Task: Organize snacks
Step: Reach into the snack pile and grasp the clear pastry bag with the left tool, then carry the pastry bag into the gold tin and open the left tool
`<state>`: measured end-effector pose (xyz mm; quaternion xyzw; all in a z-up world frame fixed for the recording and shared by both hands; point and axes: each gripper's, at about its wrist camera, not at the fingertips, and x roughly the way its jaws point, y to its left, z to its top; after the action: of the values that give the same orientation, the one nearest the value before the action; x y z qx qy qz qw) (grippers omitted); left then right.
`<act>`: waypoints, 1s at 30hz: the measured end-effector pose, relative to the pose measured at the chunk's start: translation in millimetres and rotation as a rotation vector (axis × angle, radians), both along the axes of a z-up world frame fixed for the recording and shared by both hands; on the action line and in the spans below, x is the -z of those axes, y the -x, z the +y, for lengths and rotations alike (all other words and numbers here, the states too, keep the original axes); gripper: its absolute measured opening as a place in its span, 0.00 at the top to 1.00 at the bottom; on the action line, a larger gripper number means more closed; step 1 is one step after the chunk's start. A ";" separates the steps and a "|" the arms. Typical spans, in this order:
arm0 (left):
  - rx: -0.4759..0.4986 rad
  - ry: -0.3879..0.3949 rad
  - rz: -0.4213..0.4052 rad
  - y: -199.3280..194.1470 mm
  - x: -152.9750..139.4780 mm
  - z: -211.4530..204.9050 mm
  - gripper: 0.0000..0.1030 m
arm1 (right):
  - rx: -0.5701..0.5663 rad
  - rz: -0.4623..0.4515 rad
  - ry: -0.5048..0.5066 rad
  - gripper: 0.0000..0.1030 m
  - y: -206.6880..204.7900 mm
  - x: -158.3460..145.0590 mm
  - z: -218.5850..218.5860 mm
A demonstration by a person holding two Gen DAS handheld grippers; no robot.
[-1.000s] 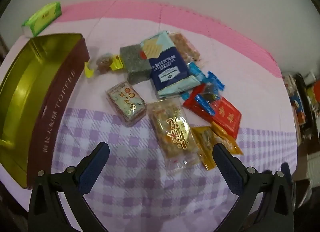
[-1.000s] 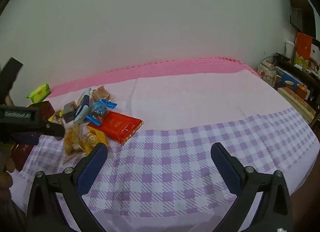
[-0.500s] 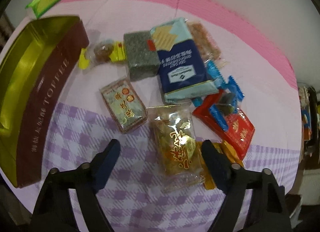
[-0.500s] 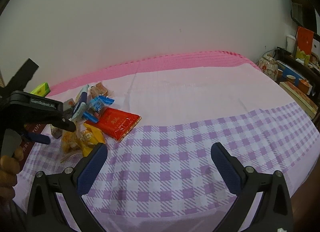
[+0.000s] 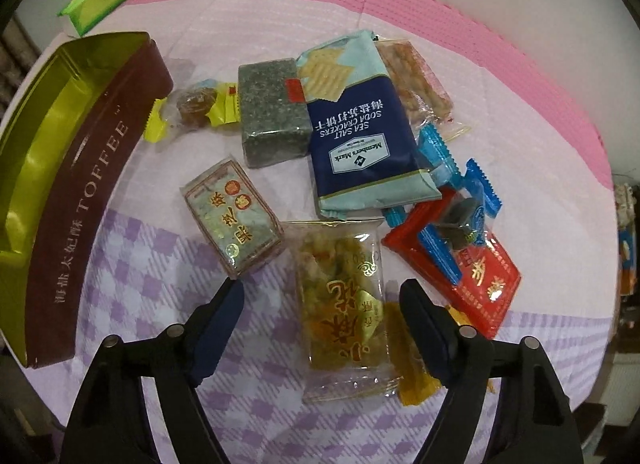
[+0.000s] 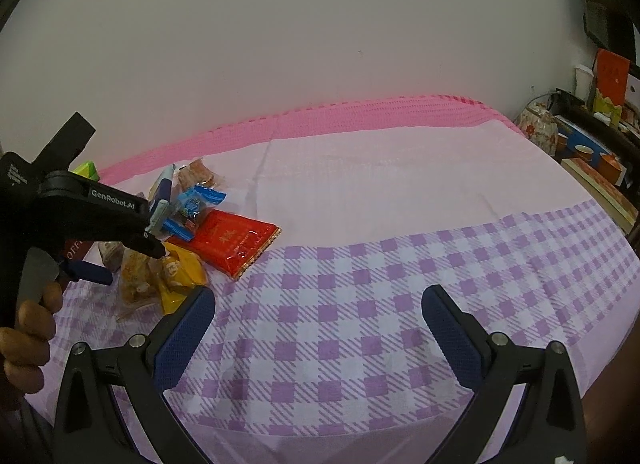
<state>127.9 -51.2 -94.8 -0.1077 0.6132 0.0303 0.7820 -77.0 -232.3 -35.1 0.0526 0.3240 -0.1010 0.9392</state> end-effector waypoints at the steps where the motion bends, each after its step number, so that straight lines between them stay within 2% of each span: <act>1: -0.003 -0.036 -0.012 1.5 -0.9 -4.1 0.35 | 0.001 0.001 -0.003 0.00 -0.7 -0.2 -1.4; 2: 0.001 -0.069 -0.025 12.4 -1.3 -10.8 0.45 | 0.003 0.002 -0.006 0.00 -0.9 -0.1 -1.8; 3: 0.017 -0.096 -0.040 17.0 -1.8 -14.6 0.62 | 0.003 0.003 -0.009 0.00 -1.0 0.4 -1.8; 4: 0.048 -0.121 -0.063 23.3 -2.2 -17.2 0.63 | 0.003 0.006 -0.012 0.00 -0.8 0.5 -2.3; 7: 0.106 -0.124 -0.092 36.4 -1.2 -21.8 0.63 | 0.006 0.010 -0.021 0.00 0.0 0.9 -4.2; 10: 0.179 -0.070 -0.117 61.3 -1.0 -25.5 0.63 | 0.010 0.014 -0.029 0.00 -0.9 0.6 -6.7; 15: 0.229 -0.094 -0.165 102.1 -9.0 -24.7 0.63 | 0.008 0.019 -0.030 0.00 -3.7 -0.6 -7.3; 20: 0.260 -0.132 -0.236 131.3 -29.9 -28.0 0.63 | 0.005 0.026 -0.019 0.00 -6.4 0.2 -4.0; 26: 0.277 -0.164 -0.304 149.3 -69.7 -26.6 0.63 | 0.003 0.031 -0.006 0.00 -8.6 0.6 -0.8; 30: 0.281 -0.172 -0.322 136.0 -83.2 -7.1 0.63 | 0.000 0.034 0.008 0.00 -10.1 0.8 2.6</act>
<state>-8.2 -58.3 -11.7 0.0421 0.4846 -0.0443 0.8726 -66.9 -229.7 -35.9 0.0471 0.3395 -0.1030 0.9338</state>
